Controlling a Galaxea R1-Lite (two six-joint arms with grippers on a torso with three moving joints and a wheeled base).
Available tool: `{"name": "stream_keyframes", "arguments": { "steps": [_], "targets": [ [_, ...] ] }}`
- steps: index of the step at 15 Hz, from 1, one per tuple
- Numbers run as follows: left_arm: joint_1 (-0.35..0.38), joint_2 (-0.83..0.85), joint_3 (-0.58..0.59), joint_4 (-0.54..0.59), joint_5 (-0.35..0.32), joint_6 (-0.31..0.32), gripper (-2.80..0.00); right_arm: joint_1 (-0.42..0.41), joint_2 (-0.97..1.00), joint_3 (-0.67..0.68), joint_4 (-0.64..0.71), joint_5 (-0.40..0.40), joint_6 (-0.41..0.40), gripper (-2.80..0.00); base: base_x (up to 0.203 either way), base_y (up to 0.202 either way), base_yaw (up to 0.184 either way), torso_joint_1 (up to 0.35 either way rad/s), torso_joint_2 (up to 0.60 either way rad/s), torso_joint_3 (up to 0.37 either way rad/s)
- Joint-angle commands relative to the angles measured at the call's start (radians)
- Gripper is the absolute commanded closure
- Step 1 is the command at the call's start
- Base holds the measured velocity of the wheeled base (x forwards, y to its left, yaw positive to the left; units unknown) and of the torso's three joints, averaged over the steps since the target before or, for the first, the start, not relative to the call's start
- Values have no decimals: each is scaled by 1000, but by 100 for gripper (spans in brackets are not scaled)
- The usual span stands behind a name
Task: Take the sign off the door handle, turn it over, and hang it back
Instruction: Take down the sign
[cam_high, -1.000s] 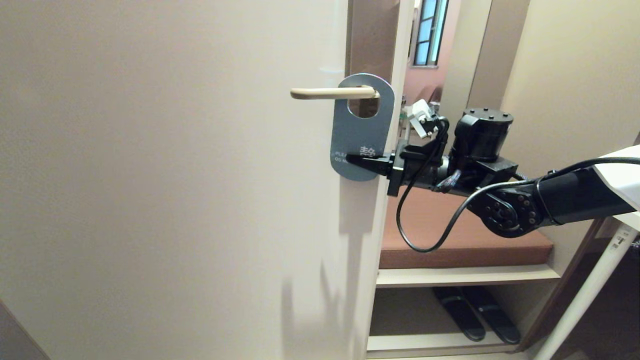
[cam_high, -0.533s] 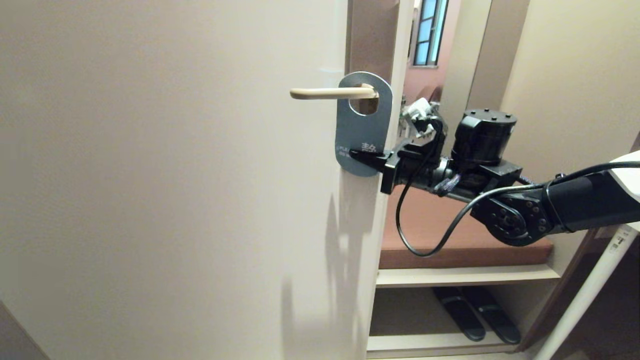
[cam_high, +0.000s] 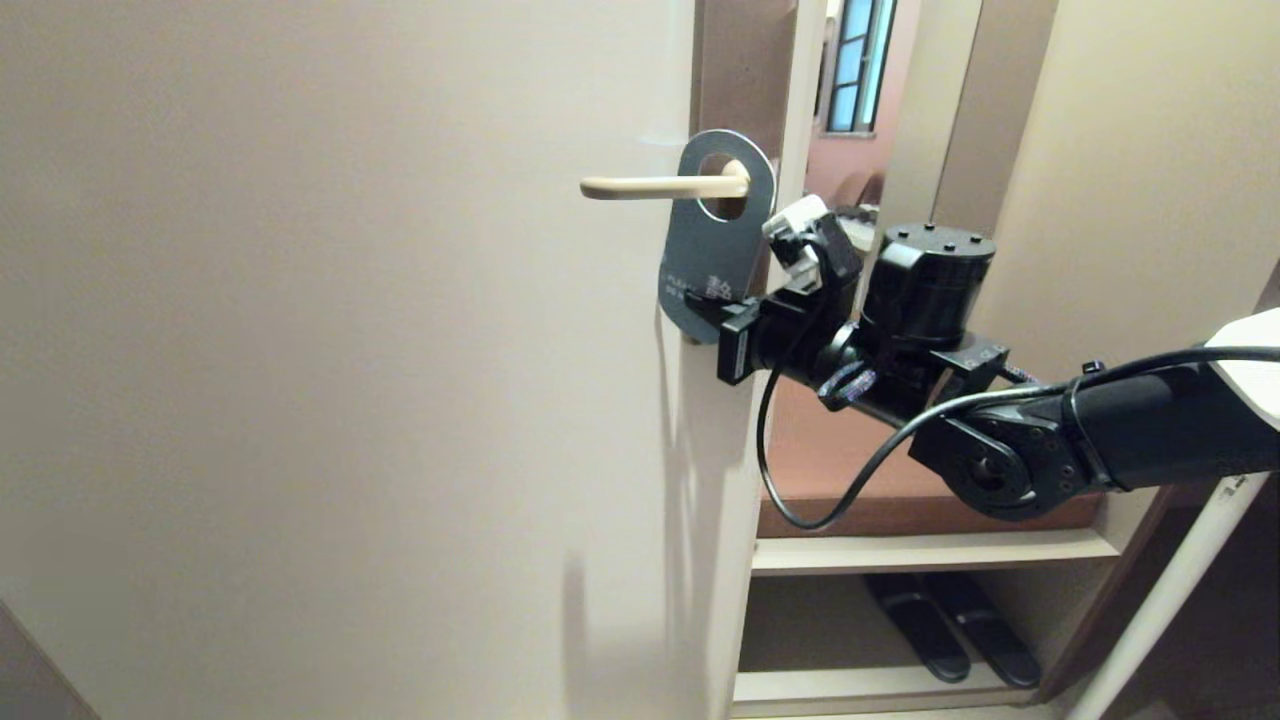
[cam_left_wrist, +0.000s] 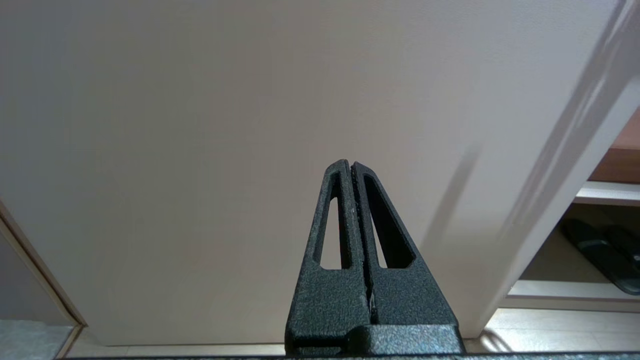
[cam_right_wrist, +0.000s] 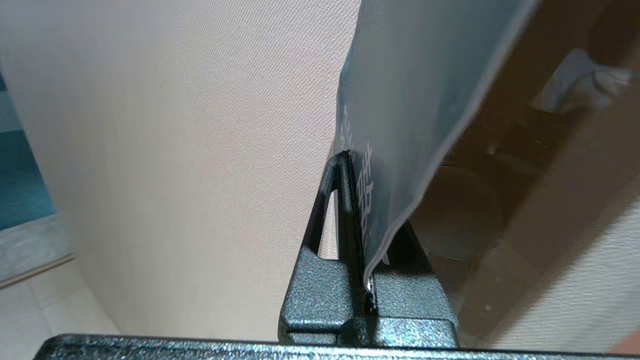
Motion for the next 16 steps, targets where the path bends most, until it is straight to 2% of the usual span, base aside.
{"name": "stream_keyframes", "arguments": {
  "steps": [1,3,7,12,16],
  "targets": [
    [0,1,0,0,1,-1,0,16,3,-1,-5,-4,-2,0,0,0,0,0,0,0],
    [0,1,0,0,0,-1,0,28,3,-3,-5,-18,-6,0,0,0,0,0,0,0],
    [0,1,0,0,0,-1,0,70,3,-8,4,-97,-6,0,0,0,0,0,0,0],
    [0,1,0,0,1,0,0,106,-20,-13,82,-140,-6,0,0,0,0,0,0,0],
    [0,1,0,0,0,0,0,125,-19,-73,150,-187,-5,0,0,0,0,0,0,0]
  ]
}}
